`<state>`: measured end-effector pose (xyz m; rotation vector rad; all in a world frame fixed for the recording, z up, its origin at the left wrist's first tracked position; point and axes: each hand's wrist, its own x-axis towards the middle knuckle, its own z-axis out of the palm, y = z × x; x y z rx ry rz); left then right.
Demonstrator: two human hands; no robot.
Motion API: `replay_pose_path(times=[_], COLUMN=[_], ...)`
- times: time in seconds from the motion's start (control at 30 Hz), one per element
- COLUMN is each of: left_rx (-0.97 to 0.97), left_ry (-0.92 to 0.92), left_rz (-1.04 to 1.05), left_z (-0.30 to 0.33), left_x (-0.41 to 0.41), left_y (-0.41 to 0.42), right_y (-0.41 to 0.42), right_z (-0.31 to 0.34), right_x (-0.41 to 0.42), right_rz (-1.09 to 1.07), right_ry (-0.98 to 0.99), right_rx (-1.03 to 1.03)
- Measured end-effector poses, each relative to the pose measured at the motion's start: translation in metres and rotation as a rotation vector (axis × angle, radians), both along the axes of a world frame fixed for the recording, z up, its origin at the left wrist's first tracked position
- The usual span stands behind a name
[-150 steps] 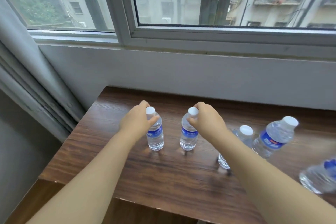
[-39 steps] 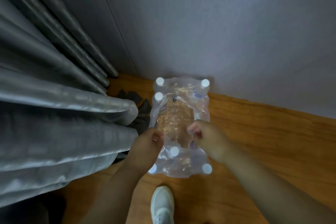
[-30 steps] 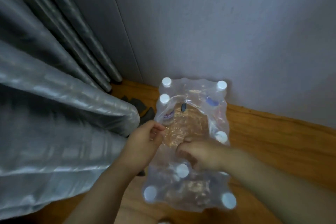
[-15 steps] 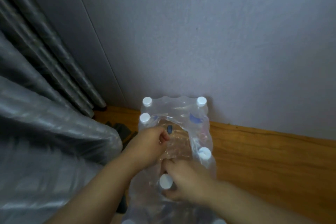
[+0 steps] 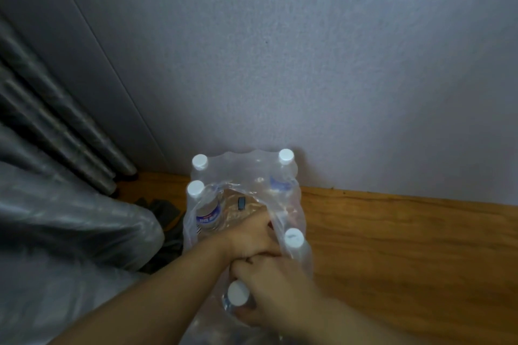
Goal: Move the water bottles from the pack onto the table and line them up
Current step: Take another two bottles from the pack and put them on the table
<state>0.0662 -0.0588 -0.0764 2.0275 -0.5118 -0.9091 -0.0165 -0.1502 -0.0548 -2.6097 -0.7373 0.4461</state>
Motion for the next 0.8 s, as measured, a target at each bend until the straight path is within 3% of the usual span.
replay_pose_path(times=[0.17, 0.37, 0.57, 0.8], left_rx=[-0.022, 0.103, 0.34, 0.476], left_ry=[-0.173, -0.417, -0.673, -0.753], left_rz=[0.049, -0.015, 0.028, 0.212], left_z=[-0.004, 0.004, 0.031, 0.116], left_x=[-0.003, -0.003, -0.009, -0.008], left_y=[0.004, 0.026, 0.048, 0.082], right_y=[-0.001, 0.005, 0.001, 0.005], right_z=[-0.003, -0.009, -0.002, 0.051], right_x=[-0.001, 0.0, 0.001, 0.02], right_rz=[0.023, 0.057, -0.127, -0.433], right_ry=[-0.029, -0.046, 0.029, 0.075], right_rx=[0.005, -0.002, 0.014, 0.069])
